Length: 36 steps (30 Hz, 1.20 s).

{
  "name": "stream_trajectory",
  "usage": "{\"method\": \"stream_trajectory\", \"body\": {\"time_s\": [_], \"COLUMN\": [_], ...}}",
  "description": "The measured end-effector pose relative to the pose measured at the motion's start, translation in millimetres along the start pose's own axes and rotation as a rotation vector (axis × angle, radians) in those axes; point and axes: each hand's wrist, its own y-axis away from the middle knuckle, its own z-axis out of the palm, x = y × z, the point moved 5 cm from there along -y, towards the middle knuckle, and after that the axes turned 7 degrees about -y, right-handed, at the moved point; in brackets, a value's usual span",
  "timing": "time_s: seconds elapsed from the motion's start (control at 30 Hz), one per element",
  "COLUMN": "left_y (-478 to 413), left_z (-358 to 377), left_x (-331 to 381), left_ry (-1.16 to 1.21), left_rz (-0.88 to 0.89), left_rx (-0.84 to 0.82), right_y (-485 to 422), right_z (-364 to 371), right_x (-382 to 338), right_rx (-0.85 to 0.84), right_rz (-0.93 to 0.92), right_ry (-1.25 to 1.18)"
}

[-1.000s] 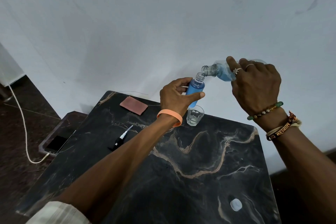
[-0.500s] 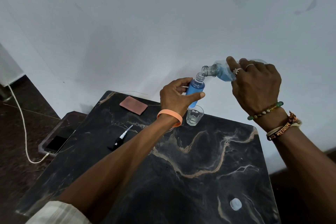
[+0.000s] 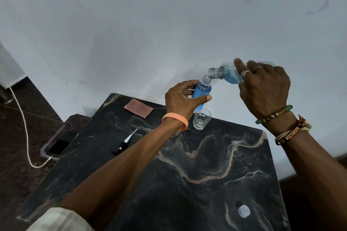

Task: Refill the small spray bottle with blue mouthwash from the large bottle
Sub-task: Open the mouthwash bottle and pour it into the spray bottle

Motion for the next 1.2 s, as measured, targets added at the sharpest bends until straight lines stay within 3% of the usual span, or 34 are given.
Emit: {"method": "stream_trajectory", "body": {"time_s": [1.2], "left_y": [-2.9], "left_z": [5.5], "left_x": [-2.9], "left_ry": [-0.005], "left_rz": [0.007], "left_rx": [-0.007], "right_y": [0.9], "right_z": [6.9], "right_x": [4.3], "right_rx": [0.021], "right_rz": [-0.005], "right_ry": [0.002]}}
